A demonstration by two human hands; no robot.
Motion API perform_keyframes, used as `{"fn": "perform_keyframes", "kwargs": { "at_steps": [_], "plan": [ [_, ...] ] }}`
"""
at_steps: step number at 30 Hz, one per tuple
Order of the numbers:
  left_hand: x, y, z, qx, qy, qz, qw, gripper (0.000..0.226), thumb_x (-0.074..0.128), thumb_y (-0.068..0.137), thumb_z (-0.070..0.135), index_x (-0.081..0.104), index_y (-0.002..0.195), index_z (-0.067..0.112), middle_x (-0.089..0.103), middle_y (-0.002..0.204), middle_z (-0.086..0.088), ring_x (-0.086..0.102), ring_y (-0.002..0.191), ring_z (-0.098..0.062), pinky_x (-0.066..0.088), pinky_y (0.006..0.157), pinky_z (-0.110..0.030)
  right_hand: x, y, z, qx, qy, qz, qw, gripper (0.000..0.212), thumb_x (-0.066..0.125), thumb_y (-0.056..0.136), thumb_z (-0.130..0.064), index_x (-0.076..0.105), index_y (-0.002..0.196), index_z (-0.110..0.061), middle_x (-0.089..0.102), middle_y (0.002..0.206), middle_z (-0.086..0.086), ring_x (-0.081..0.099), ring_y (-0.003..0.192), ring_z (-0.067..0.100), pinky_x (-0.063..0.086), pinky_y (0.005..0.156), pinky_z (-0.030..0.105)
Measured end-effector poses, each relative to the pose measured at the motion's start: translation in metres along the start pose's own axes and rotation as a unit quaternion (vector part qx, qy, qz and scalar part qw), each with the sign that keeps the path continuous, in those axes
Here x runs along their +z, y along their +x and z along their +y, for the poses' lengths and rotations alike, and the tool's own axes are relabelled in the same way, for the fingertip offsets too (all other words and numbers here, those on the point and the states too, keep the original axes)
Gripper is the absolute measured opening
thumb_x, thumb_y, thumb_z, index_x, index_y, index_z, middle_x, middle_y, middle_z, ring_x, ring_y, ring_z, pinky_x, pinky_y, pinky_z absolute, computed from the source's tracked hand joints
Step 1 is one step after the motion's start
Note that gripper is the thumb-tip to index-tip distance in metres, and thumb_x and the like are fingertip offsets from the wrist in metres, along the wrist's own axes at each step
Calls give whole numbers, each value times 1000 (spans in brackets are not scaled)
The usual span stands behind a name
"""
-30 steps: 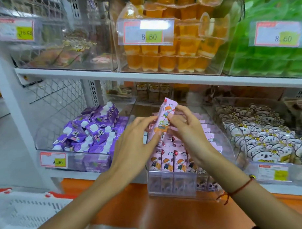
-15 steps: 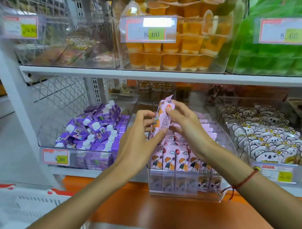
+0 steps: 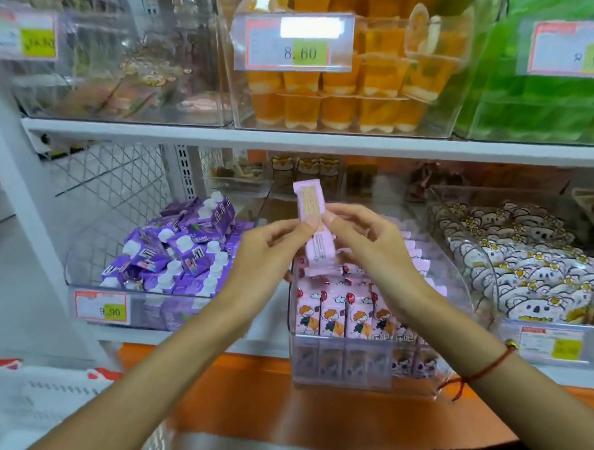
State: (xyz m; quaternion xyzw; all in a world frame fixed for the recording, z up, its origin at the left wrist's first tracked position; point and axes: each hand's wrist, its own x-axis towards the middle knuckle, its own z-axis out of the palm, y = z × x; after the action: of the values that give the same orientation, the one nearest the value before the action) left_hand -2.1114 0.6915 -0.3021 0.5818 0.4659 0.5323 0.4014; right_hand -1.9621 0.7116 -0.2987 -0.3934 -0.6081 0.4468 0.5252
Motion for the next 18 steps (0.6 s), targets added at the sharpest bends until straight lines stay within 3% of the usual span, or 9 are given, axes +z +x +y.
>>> {"fn": "perform_keyframes", "kwargs": {
  "at_steps": [3, 6, 8, 11, 15, 18],
  "plan": [
    [-5, -10, 0, -56, -2, -34, 998, 19, 57, 92, 39, 73, 97, 29, 75, 89, 17, 67, 84, 6, 41, 49, -7, 2, -6, 3, 39, 6, -8, 999, 25, 66, 88, -28, 66, 109, -15, 72, 95, 6, 65, 70, 9, 50, 60, 15],
    [-11, -17, -4, -54, -8, -21, 998, 14, 59, 92, 35, 72, 94, 30, 74, 86, 20, 66, 78, 10, 42, 50, -9, 7, -10, 5, 29, -14, -35, 999, 22, 64, 89, -26, 63, 109, -16, 70, 89, 5, 62, 63, 9, 50, 58, 17],
    [-15, -17, -6, -28, -5, -17, 999, 10, 61, 91, 29, 69, 95, 34, 74, 85, 20, 66, 78, 10, 45, 55, -10, 10, -11, 6, -3, -32, -60, 998, 21, 60, 92, -23, 59, 113, -20, 69, 94, 2, 66, 73, 9, 54, 66, 21],
    [-20, -13, -8, 17, -21, -13, 1000, 21, 63, 89, 17, 65, 106, 29, 74, 91, 17, 68, 88, 3, 52, 70, -11, 13, -9, 7, -78, -48, -92, 992, 30, 56, 95, -17, 51, 123, -23, 65, 112, -3, 63, 101, 6, 52, 85, 22],
    [-20, -7, -10, 64, -44, -50, 996, 37, 63, 85, 10, 60, 122, 17, 70, 114, 7, 66, 104, -6, 51, 86, -17, 5, -6, 5, -137, -11, -104, 985, 36, 61, 92, -12, 51, 125, -21, 61, 118, 2, 62, 107, 11, 49, 87, 20],
    [-16, -3, -12, 75, -49, -61, 994, 41, 64, 85, 2, 56, 124, 9, 67, 120, -1, 63, 112, -9, 48, 95, -20, 1, -7, 5, -182, -60, -109, 975, 35, 60, 91, -7, 53, 122, -21, 59, 120, -2, 57, 114, 13, 47, 93, 22]
  ]
}}
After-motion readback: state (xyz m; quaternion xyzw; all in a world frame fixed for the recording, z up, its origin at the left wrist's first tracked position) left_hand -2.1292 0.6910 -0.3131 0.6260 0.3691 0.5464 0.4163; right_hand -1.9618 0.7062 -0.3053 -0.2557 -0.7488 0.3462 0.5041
